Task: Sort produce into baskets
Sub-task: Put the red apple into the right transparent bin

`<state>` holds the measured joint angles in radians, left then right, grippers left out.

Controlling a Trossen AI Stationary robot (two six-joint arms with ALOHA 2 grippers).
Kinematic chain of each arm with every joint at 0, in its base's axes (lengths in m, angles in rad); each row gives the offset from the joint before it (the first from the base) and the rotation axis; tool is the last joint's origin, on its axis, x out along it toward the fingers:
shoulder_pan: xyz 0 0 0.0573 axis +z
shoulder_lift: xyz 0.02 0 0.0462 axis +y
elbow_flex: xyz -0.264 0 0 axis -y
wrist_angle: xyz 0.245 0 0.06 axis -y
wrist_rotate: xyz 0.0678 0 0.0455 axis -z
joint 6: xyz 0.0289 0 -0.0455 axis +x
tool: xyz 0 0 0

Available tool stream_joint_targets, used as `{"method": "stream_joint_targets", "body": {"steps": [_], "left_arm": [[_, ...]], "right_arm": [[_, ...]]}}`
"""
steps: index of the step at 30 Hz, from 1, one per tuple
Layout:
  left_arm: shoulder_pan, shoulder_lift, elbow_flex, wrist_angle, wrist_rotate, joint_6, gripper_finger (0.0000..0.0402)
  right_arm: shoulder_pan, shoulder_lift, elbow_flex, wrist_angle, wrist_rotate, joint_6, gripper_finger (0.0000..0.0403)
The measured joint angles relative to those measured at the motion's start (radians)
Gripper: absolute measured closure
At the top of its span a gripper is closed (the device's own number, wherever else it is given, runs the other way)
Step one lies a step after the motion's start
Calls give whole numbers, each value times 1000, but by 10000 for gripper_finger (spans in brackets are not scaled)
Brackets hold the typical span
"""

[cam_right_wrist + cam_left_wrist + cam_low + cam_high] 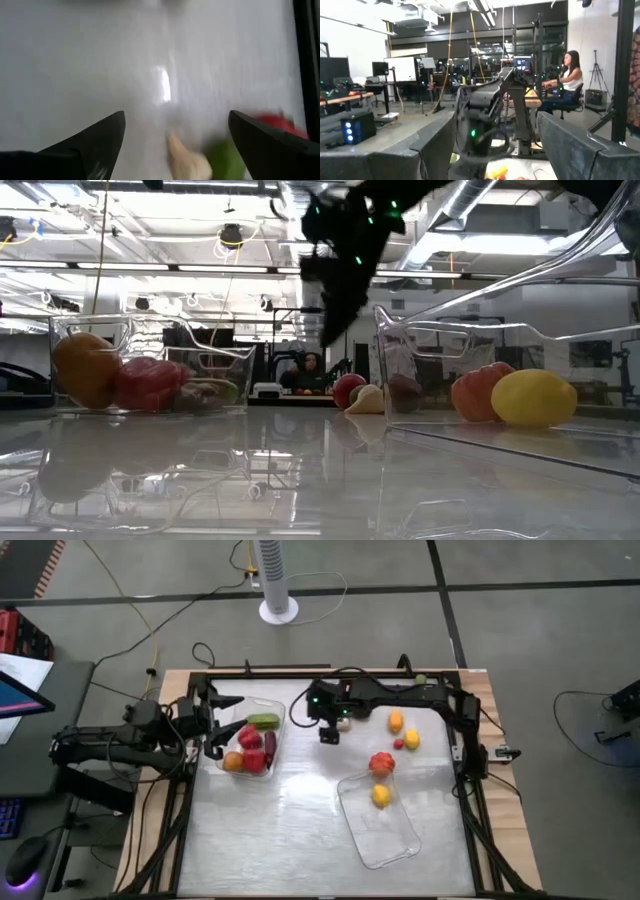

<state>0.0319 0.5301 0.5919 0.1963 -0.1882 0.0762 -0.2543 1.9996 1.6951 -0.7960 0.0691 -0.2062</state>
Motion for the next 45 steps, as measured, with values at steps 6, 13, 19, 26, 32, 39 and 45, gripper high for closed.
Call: {"method": "stream_joint_targets", "body": {"steps": [6,13,19,26,32,39,45], "left_arm": [[0,0,0,-13,5,-35,136],[0,0,0,-33,13,-71,136],[-1,0,0,-32,33,-81,136],[-1,0,0,-26,26,-81,136],[-1,0,0,-31,25,-77,136],[-1,0,0,-33,24,-71,136],[-1,0,0,-29,24,-72,136]], "right_arm": [[-30,-48,-146,8,165,3,24],[-105,-193,-276,65,176,69,24],[-187,-306,-467,255,168,83,16],[-270,-282,-604,479,45,104,10],[-281,-210,-624,489,37,94,14],[-269,-198,-623,459,54,94,63],[-259,-218,-606,376,64,94,89]]}}
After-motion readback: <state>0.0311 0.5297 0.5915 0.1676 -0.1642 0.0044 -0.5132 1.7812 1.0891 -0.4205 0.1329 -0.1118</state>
